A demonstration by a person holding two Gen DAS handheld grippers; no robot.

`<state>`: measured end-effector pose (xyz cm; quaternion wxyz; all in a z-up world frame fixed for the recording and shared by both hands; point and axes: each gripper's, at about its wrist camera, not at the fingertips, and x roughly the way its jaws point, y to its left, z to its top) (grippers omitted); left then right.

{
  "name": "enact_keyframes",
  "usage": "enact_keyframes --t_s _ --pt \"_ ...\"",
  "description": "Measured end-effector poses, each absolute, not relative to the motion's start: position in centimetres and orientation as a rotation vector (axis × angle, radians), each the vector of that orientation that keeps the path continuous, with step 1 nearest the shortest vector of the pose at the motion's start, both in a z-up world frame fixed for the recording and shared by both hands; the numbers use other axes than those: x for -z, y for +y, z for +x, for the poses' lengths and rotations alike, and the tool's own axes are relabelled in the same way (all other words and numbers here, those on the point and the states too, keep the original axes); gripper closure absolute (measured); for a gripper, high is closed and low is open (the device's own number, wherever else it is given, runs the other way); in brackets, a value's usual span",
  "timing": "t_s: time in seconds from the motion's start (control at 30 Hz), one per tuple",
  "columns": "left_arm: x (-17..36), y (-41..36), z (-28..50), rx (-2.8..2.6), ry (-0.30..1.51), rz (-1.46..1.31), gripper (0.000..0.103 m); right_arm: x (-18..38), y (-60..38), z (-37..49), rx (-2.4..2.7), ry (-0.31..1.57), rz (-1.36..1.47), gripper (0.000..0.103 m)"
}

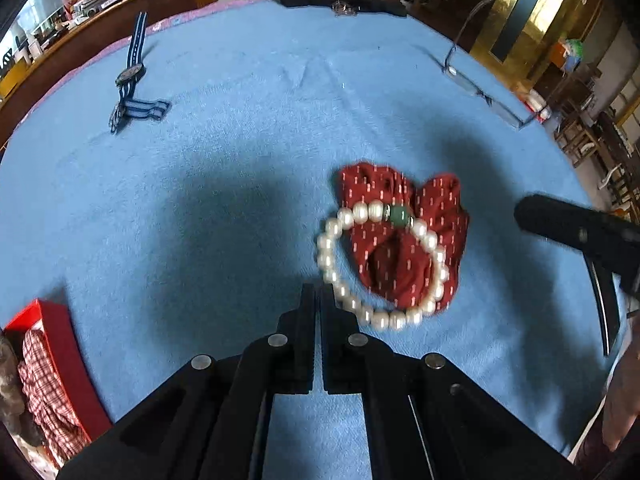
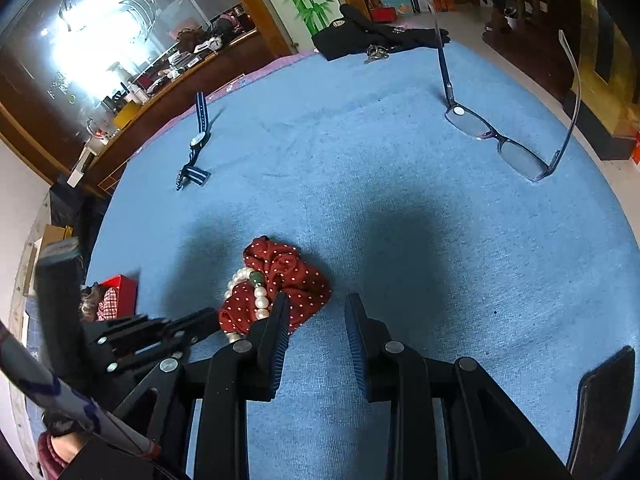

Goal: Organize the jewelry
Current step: 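Grasp the pearl bracelet with left gripper while right gripper grasps the red polka-dot scrunchie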

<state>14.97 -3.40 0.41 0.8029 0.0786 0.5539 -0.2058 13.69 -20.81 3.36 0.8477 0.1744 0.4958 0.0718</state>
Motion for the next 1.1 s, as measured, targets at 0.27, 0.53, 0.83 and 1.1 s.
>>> enact_keyframes --t_s 0.27,0.53,0.83,1.1 --pt "-2.0 -2.2 15.5 0.455 1.196 0.082 0.076 -4.0 -21.2 13.1 -0.155 1.023 0.370 0.073" --pt "-1.1 -3.2 16.3 0.448 1.225 0.078 0.076 -3.8 -21.3 13.2 -0.155 1.024 0.381 0.073" --pt "-0.8 -3.9 15.7 0.298 1.164 0.209 0.094 -3.4 -21.3 13.8 -0.146 1.034 0.384 0.073" --pt "-2.3 0.0 14.0 0.250 1.132 0.194 0.094 -2.2 -19.4 15.2 -0.175 1.067 0.373 0.067"
